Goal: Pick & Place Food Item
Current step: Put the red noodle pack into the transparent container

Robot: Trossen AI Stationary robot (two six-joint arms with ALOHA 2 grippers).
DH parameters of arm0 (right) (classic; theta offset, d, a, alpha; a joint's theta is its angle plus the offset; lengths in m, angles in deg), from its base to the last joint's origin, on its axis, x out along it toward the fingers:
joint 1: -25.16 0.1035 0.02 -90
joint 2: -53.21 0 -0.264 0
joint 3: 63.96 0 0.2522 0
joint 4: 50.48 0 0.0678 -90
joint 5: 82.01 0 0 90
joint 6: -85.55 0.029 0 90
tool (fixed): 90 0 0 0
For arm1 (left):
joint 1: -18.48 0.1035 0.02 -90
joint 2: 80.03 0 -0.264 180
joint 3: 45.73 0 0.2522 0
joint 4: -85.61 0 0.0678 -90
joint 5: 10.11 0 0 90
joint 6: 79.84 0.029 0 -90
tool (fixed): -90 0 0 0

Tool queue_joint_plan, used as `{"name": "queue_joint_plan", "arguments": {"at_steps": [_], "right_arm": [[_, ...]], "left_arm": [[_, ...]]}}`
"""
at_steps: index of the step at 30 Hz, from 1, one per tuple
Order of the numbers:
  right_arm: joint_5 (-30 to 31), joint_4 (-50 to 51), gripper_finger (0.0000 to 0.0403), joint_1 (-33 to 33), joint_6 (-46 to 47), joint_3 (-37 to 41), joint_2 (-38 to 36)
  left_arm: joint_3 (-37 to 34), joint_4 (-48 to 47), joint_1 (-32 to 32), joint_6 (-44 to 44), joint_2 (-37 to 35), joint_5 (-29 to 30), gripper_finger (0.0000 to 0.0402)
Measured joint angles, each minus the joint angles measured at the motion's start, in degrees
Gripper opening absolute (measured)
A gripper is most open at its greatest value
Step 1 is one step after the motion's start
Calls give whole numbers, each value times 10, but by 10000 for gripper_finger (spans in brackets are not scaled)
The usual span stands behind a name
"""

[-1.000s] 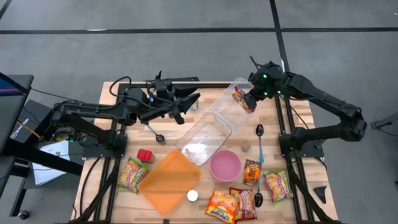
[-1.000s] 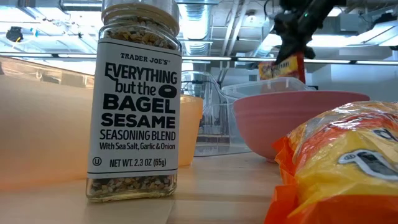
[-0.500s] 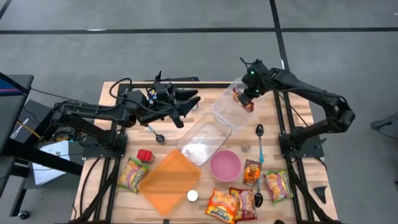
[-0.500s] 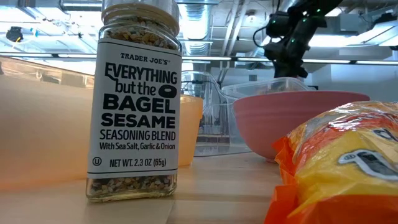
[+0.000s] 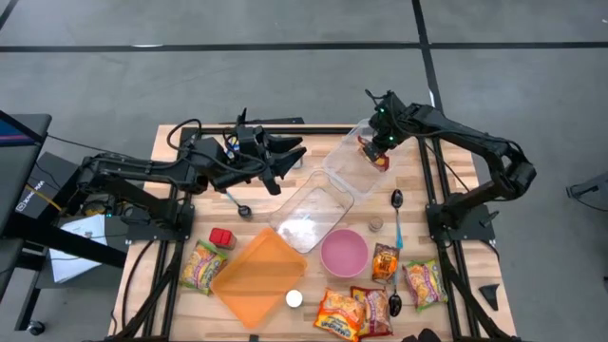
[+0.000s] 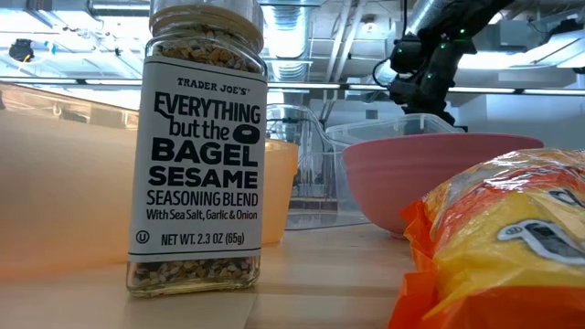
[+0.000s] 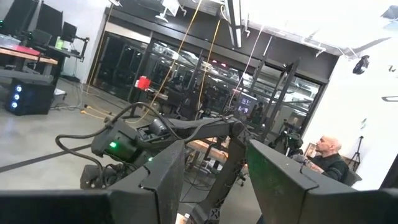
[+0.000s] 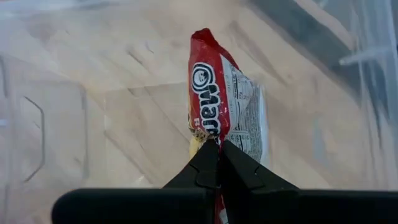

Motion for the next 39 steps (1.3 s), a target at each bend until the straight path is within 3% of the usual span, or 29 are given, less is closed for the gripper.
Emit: {"name": "queue_joint_plan", "arguments": {"at_steps": [10, 31, 39], "right_arm": [[-2, -8, 4, -8, -10, 41, 0], [0, -41, 35, -9, -31, 42, 0], [41, -24, 49, -10, -54, 42, 0]], "left_arm": [[0, 0, -8, 13, 0, 0, 167], [0, 0, -8, 14, 0, 0, 167], [0, 0, -8, 14, 0, 0, 167]]}}
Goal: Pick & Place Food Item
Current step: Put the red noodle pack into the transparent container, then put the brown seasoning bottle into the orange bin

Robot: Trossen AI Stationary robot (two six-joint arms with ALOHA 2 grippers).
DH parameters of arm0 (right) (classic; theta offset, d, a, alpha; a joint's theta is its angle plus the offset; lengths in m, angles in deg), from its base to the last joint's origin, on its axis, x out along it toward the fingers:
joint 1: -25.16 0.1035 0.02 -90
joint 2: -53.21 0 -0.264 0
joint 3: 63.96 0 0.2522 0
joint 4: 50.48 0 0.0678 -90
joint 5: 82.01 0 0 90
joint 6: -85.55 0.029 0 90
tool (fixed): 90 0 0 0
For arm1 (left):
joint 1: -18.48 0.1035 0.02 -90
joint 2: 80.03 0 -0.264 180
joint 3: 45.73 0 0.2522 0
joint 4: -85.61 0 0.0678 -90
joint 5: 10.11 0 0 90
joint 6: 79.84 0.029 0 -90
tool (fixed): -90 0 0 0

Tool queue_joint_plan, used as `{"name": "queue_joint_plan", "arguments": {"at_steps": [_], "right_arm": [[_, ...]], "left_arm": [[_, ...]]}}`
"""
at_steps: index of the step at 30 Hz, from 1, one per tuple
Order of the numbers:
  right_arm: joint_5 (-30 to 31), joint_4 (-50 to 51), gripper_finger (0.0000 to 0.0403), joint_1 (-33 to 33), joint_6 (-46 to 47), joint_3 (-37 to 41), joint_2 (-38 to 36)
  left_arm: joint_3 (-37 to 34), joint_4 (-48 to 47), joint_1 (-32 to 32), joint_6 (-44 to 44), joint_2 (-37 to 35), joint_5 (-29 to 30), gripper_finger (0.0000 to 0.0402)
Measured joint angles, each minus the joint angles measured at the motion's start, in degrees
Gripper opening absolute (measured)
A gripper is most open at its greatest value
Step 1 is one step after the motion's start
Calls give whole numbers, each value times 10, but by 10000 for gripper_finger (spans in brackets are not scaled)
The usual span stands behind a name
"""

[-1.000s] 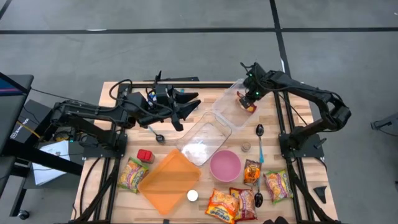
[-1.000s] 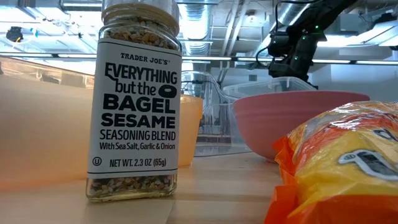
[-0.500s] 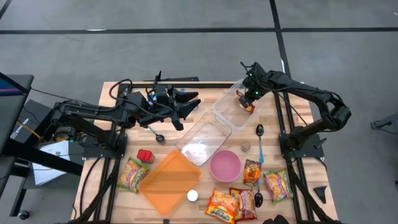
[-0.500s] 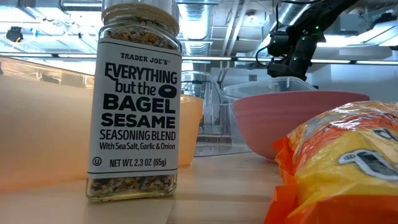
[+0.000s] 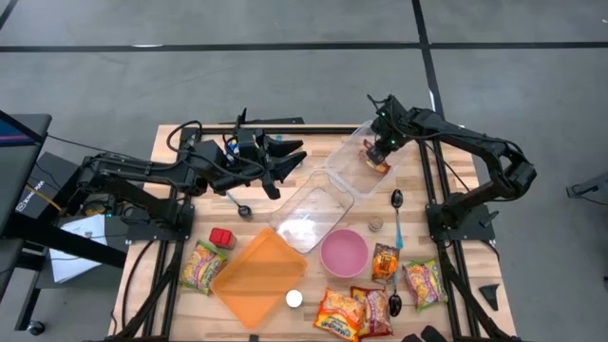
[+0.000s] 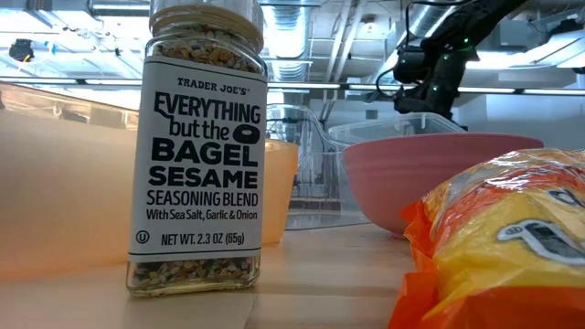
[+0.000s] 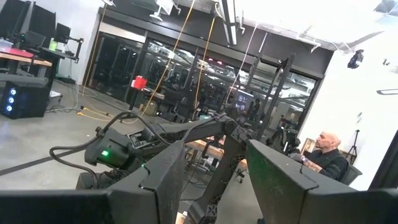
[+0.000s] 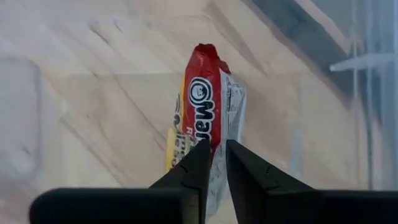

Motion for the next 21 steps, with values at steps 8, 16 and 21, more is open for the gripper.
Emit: {"name": "queue_joint_plan", "arguments": {"at_steps": [8, 16, 21], "right_arm": [[46, 6, 50, 1, -24, 0, -26], [97, -7, 50, 0, -46, 0, -90], [79, -26, 50, 3, -13, 0, -156]], "left_arm": [[0, 0, 0, 0, 0, 0, 167], [0, 0, 0, 0, 0, 0, 167], [0, 0, 0, 12, 0, 0, 167]]}}
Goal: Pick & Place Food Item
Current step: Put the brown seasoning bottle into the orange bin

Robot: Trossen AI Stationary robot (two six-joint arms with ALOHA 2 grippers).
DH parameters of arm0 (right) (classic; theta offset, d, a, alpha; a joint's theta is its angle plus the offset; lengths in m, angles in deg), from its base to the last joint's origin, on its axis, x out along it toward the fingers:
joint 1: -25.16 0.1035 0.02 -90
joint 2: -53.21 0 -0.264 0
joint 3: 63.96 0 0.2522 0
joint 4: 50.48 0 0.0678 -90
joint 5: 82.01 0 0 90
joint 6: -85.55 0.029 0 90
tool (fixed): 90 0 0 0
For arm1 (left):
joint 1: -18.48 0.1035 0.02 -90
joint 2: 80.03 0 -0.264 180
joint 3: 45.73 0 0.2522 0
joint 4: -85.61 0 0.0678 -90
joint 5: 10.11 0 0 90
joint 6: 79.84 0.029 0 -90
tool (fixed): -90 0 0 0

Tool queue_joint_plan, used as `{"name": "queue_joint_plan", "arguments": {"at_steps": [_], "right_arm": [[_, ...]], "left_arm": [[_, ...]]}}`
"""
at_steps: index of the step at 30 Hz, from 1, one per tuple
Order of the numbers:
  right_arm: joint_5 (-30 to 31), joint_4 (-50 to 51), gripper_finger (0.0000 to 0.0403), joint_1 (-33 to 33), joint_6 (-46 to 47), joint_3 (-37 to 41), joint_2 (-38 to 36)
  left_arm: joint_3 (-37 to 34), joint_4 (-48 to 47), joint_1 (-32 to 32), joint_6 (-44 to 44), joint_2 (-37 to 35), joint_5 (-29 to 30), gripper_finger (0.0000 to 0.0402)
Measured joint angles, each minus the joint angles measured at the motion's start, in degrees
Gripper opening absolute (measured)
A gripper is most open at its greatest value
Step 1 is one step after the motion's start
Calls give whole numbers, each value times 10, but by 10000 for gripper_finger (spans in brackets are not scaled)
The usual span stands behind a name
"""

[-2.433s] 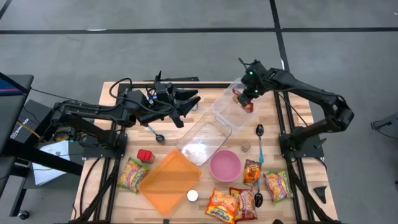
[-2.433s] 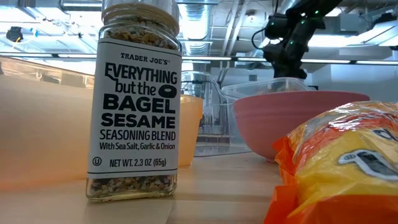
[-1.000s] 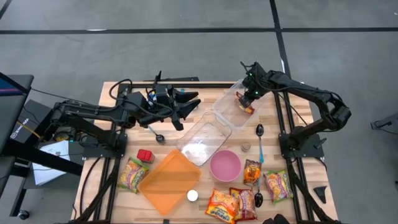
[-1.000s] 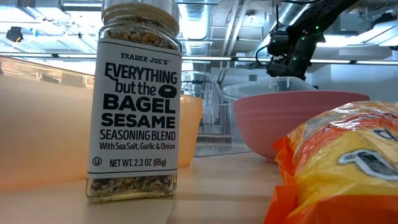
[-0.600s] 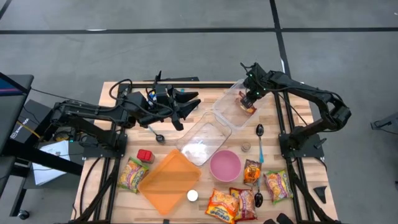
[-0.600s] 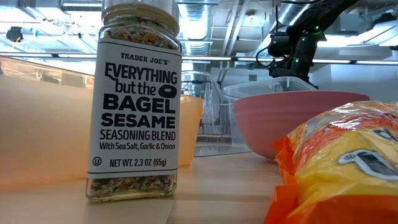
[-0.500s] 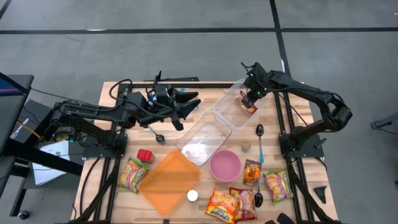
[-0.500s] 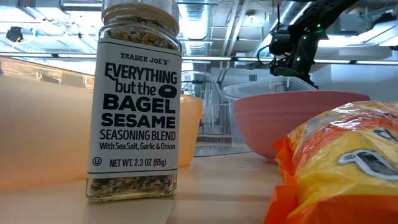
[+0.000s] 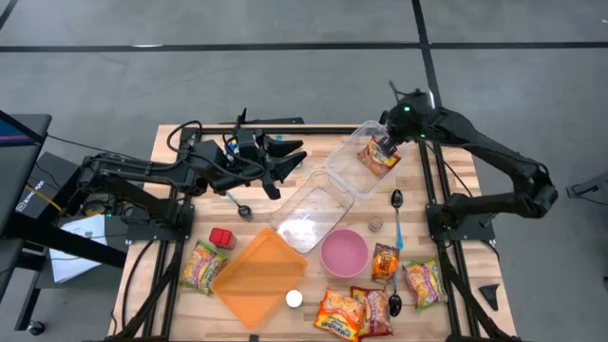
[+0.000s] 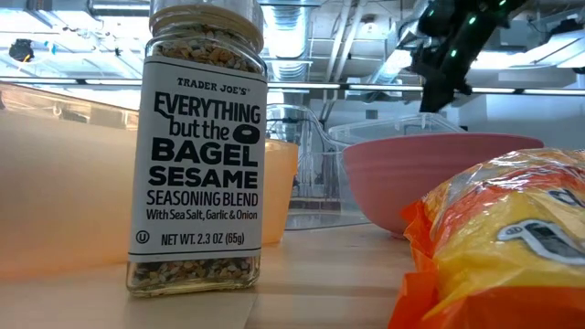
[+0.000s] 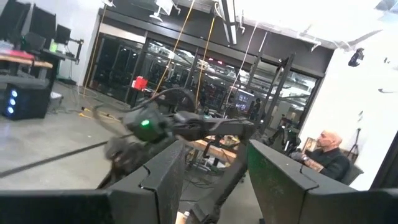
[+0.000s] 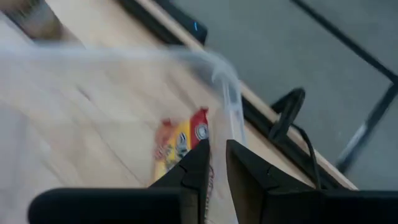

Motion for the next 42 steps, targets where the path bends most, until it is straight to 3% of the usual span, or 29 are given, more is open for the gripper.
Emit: {"name": "queue_joint_plan", "arguments": {"at_steps": [6, 12, 15, 22, 34, 42], "right_arm": [[-109, -31, 50, 1, 81, 0, -103], [-328, -32, 50, 2, 147, 0, -188], [-392, -32, 50, 12, 170, 0, -220], [-391, -31, 50, 49, 178, 0, -263], [-358, -23, 50, 54, 194, 0, -264], [-361, 67, 50, 59, 208, 0, -264]], "left_arm": [[0, 0, 3, 13, 0, 0, 167], [0, -11, 3, 60, 0, 0, 167], [0, -11, 3, 81, 0, 0, 167], [0, -27, 3, 107, 0, 0, 167], [0, -25, 3, 108, 0, 0, 167], [0, -25, 3, 108, -2, 0, 167]]}}
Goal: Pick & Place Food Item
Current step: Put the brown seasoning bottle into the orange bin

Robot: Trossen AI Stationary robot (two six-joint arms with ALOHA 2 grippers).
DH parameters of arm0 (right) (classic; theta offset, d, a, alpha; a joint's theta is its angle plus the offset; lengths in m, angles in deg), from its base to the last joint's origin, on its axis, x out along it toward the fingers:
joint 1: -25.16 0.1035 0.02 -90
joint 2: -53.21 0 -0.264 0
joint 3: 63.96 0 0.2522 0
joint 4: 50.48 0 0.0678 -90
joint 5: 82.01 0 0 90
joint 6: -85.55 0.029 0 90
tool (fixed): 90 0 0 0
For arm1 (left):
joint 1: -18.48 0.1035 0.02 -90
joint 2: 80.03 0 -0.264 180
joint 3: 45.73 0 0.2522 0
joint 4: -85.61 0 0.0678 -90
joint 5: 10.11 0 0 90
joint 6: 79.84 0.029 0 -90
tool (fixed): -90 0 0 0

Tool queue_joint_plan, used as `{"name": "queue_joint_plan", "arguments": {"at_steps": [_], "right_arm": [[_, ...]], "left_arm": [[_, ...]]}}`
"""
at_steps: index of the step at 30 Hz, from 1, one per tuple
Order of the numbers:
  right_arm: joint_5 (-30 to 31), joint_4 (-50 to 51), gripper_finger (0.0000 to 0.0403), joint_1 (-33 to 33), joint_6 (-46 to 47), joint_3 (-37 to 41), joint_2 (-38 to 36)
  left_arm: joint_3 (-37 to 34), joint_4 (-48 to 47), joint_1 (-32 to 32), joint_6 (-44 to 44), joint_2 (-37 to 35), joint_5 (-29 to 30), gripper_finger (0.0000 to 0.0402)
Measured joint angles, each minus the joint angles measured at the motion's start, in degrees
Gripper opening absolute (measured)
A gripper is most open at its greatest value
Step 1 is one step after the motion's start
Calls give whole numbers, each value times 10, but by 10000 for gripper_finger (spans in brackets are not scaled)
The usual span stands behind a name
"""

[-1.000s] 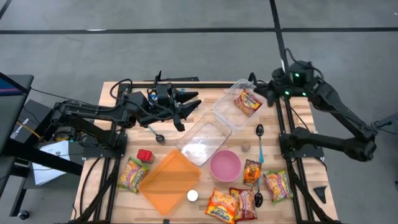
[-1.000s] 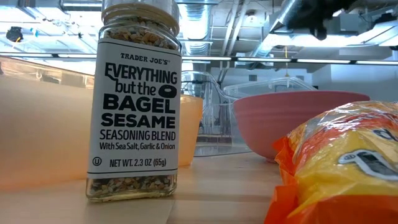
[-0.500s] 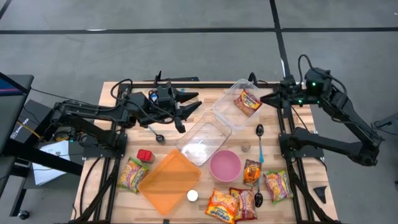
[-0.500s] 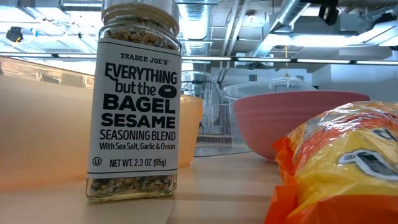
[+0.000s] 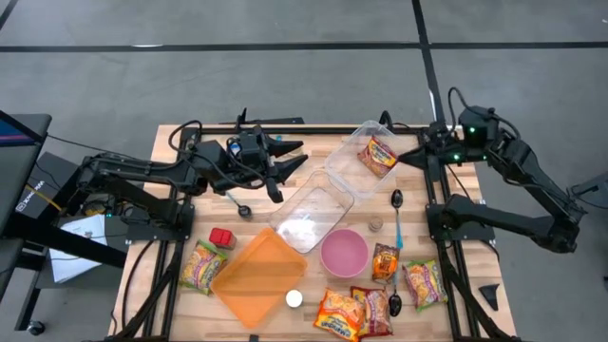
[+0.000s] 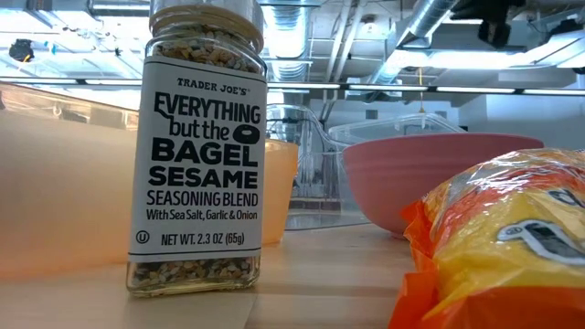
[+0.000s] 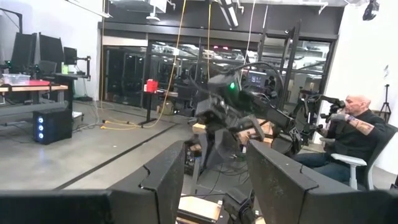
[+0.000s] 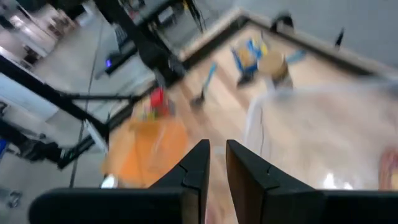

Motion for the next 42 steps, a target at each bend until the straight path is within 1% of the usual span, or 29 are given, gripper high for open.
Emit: {"name": "queue_joint_plan", "arguments": {"at_steps": [5, 12, 15, 21, 27, 31, 33, 36, 40, 42], "right_arm": [[-1, 76, 50, 44, 15, 0, 0], [14, 96, 50, 131, 86, 0, -15], [18, 109, 50, 174, 110, 0, -18], [77, 129, 50, 278, 163, 0, -15], [164, 122, 54, 399, 220, 0, -1], [223, 110, 73, 489, 236, 0, 29], [265, 115, 90, 530, 235, 0, 53], [351, 146, 123, 581, 242, 0, 91], [467, 215, 168, 626, 305, 1, 140], [508, 216, 189, 641, 334, 10, 160]], "left_arm": [[0, 0, 0, 0, -1, 0, 167], [0, 0, 0, 2, -1, 0, 167], [0, -3, -1, 24, -1, 0, 167], [0, -10, -4, 30, -1, 0, 167], [0, -12, -4, 30, -1, 0, 167], [0, -22, -4, 30, -1, 0, 167], [0, -32, -4, 30, -1, 0, 167], [0, -37, -4, 30, -1, 0, 167], [0, -37, -3, 31, -1, 0, 167], [0, -37, -3, 43, -1, 0, 167]]}}
